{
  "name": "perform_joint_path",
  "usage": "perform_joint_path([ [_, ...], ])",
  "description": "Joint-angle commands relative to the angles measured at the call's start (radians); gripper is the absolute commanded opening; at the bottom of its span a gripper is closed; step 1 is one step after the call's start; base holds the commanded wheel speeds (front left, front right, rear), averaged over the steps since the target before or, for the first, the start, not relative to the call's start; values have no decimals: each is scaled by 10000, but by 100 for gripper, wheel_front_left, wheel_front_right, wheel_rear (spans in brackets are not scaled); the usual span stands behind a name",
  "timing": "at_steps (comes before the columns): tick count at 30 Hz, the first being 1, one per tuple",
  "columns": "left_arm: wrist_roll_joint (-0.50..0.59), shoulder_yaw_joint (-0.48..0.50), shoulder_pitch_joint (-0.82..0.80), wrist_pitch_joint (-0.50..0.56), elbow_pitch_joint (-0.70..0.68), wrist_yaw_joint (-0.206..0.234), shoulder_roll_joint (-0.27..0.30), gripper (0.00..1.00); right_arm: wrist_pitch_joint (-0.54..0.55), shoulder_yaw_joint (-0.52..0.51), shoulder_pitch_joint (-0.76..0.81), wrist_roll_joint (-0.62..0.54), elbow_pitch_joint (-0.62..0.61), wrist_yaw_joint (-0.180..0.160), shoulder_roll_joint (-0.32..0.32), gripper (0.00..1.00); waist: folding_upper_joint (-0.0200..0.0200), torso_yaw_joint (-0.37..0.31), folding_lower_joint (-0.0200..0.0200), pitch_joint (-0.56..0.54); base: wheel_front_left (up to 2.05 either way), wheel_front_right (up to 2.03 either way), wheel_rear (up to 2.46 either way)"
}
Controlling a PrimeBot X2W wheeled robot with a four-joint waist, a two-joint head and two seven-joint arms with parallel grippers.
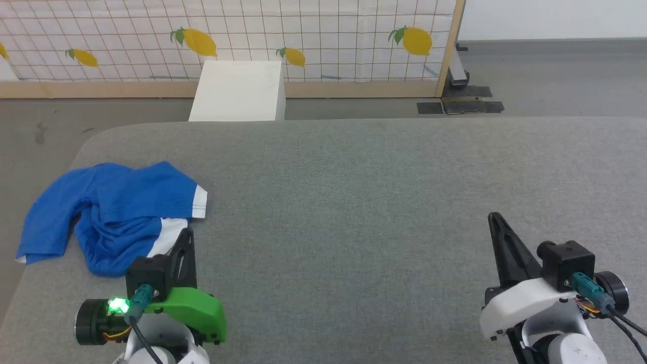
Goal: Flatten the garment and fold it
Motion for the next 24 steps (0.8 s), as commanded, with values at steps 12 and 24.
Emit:
perform_joint_path([
  [12, 129, 3, 109, 14, -28, 68, -24, 0, -1, 16, 130, -64, -49, 63, -9, 0, 0, 0, 0, 0, 0, 0, 0],
  [24, 129, 3, 109, 14, -28, 68, -24, 0, -1, 16, 130, -64, -49, 63, -9, 0, 0, 0, 0, 0, 0, 0, 0],
])
